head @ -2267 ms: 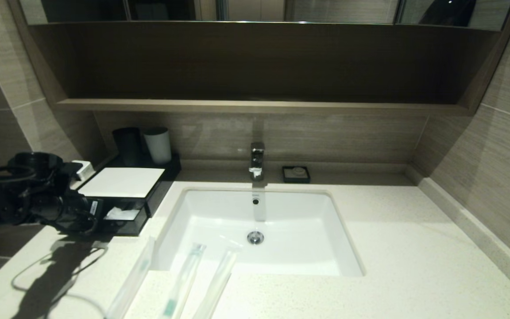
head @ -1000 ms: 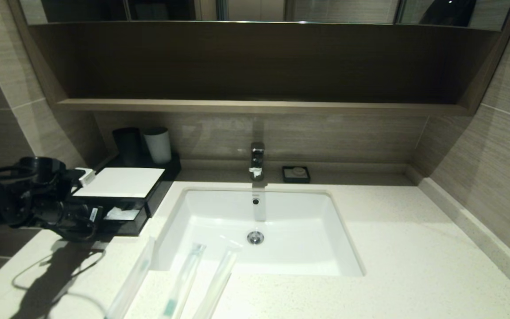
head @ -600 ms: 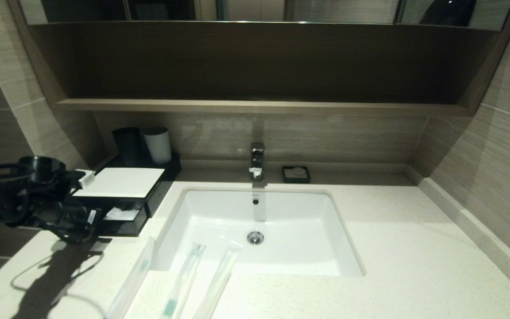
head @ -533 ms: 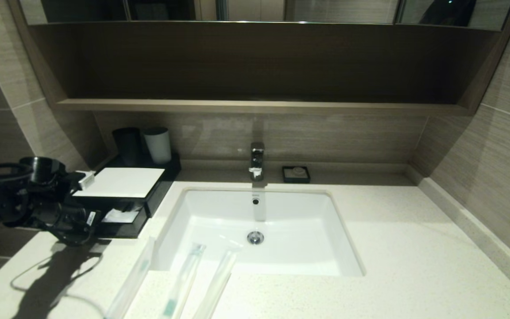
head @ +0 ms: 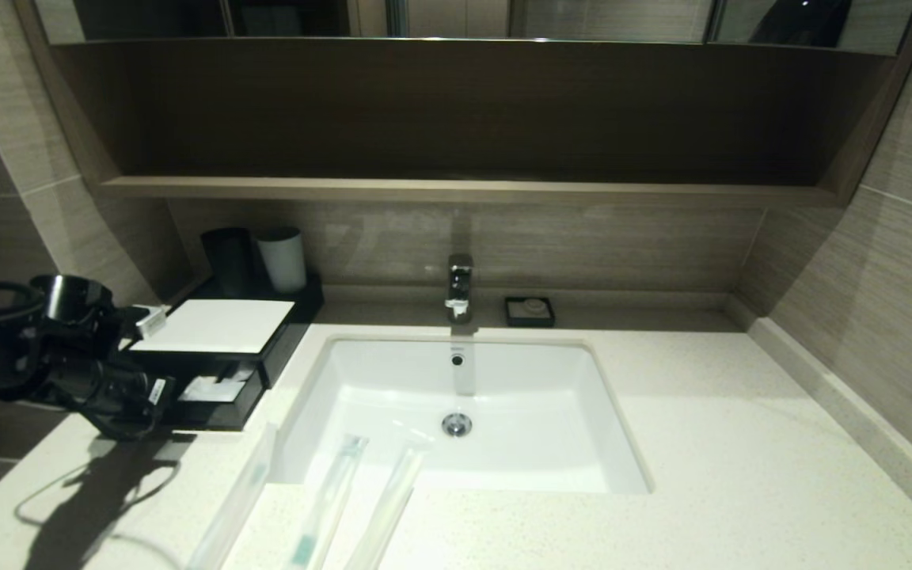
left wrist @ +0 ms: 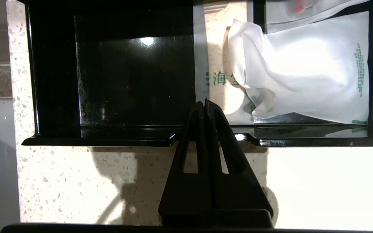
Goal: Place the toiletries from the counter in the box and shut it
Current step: Open the drawer
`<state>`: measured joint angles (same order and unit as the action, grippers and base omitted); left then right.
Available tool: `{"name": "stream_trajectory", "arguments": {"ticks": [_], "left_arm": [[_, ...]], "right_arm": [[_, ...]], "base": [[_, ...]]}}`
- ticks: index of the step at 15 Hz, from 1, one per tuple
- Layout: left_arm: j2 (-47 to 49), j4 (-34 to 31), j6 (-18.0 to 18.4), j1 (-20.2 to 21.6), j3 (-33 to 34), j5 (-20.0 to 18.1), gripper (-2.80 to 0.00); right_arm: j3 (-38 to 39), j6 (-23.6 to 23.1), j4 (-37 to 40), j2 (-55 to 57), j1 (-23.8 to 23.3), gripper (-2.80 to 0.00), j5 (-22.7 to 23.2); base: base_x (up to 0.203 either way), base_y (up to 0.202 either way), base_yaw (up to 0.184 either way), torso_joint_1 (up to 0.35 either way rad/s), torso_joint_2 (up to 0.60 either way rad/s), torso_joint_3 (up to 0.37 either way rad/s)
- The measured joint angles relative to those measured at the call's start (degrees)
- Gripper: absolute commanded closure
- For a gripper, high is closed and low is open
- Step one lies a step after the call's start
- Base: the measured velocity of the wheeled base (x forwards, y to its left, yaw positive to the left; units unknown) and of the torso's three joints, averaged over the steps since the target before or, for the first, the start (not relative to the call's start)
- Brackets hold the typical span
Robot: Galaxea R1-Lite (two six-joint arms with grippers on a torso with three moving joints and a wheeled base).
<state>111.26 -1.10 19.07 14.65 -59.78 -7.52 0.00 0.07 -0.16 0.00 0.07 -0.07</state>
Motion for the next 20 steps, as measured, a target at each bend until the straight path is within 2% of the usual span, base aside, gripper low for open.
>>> {"name": "stream_trajectory", "arguments": {"ticks": [7,14,18,20], "left_arm": [[-0.93,-5.19,1.73,0.00,-0.74,0.22,0.00],[-3.00,-12.70,1.93,0.09,-3.23,0.20,0.00],[-4.36,-11.94,1.37,0.09,-3.84,-0.57,0.00],[-6.21,-11.90,-0.22,0.09,-4.05,-0.79,0.00]], "right_arm": [[0.00,0.02,0.00,0.00,0.00,0.00,-0.02],[0.00,0.02,0.00,0.00,0.00,0.00,-0.02],[0.00,0.00,0.00,0.00,0.00,0.00,-0.02],[0.00,0.01,0.00,0.00,0.00,0.00,-0.05]], "base": [[0.000,0.000,0.000,0.000,0.00,0.000],[0.000,0.000,0.000,0.000,0.00,0.000],[0.000,0.000,0.000,0.000,0.00,0.000],[0.000,0.000,0.000,0.000,0.00,0.000]]}}
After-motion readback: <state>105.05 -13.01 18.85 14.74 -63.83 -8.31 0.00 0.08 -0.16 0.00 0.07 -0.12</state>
